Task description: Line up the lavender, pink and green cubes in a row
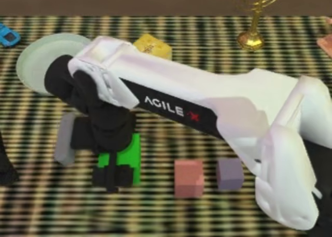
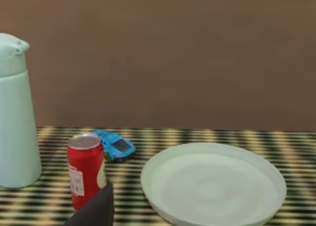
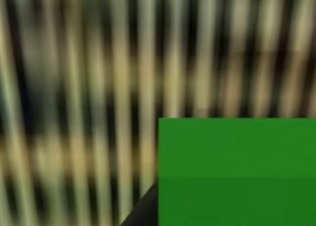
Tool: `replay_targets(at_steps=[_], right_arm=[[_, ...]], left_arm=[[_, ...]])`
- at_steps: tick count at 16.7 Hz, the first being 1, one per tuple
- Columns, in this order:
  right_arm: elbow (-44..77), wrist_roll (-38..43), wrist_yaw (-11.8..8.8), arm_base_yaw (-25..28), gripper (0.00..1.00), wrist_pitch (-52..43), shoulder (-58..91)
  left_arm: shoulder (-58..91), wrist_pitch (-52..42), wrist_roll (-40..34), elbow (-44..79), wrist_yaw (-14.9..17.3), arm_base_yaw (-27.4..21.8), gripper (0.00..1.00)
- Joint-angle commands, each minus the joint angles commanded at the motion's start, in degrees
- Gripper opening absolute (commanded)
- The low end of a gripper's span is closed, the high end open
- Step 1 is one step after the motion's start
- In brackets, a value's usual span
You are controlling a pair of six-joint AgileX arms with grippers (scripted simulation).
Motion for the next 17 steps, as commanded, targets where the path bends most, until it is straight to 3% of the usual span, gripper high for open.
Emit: replay_targets(at_steps=[4, 9, 17], right_arm=[[-8.1, -0.1, 0.0, 0.1, 0.0, 7.5, -0.1], [-9.5, -0.2, 0.0, 0.3, 0.0, 8.8, -0.1], [-9.5, -0.2, 0.0, 0.3, 0.6, 8.8, -0.1]], left_arm=[[0.0, 0.0, 0.0, 0.0, 0.0, 0.0, 1.0], [0.0, 0.0, 0.0, 0.0, 0.0, 0.0, 1.0], [0.0, 0.0, 0.0, 0.0, 0.0, 0.0, 1.0]])
